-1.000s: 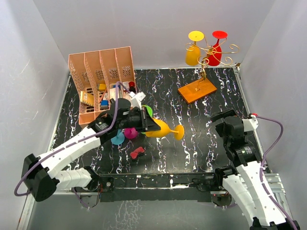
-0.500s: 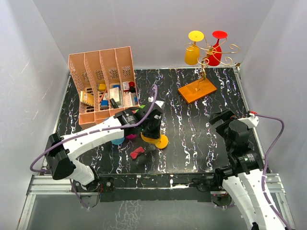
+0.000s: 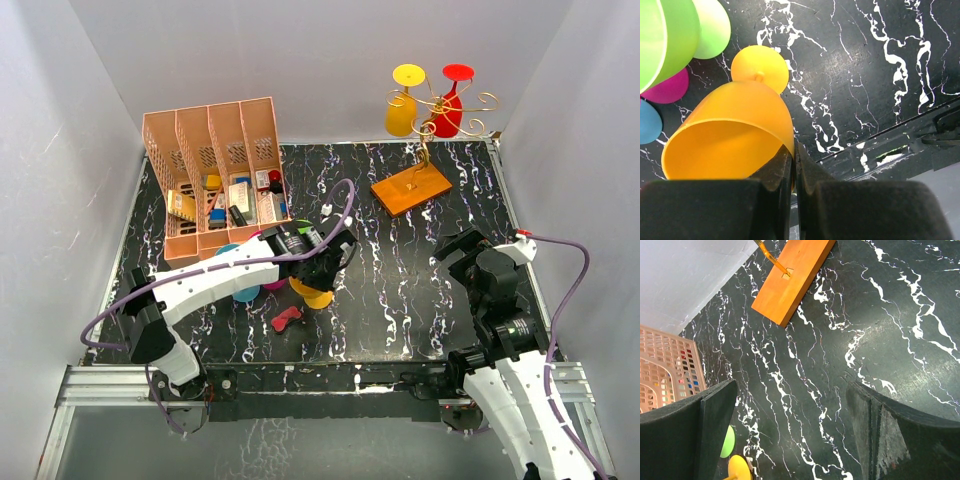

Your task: Take the wine glass off the wine glass rack

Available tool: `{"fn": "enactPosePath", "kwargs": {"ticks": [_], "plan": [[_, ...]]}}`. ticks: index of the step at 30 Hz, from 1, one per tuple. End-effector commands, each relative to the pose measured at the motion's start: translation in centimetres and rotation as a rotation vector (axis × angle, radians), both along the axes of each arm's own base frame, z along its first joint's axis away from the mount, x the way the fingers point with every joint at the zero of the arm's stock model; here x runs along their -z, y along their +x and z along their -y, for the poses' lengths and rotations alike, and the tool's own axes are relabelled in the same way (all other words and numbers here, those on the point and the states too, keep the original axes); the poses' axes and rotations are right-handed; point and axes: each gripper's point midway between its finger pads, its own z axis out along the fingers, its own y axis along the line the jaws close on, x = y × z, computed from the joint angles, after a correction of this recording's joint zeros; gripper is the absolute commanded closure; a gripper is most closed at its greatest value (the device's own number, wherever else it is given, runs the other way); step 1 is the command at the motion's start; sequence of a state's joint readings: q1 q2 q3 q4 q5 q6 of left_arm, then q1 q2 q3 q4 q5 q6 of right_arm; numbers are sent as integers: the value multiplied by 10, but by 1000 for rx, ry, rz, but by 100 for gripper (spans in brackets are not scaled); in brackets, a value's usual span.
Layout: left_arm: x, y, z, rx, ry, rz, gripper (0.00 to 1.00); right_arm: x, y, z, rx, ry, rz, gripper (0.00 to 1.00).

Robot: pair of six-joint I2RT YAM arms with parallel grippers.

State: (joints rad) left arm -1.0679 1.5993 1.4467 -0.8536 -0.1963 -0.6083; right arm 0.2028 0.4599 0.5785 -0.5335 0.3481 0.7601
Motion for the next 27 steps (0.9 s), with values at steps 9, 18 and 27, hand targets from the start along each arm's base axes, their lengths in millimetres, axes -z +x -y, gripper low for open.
{"fn": "enactPosePath", "kwargs": {"ticks": [9,18,27], "plan": [[-22,-1,-2,27,-51,54,59,-15,6,-1,-9,-3,62,2],[-77,8,-1,8,-238,204,32,-14,6,-2,-10,-6,58,2],[-159,30,-24,-55,-466,523,4,-14,6,-3,-17,-2,53,2]]}}
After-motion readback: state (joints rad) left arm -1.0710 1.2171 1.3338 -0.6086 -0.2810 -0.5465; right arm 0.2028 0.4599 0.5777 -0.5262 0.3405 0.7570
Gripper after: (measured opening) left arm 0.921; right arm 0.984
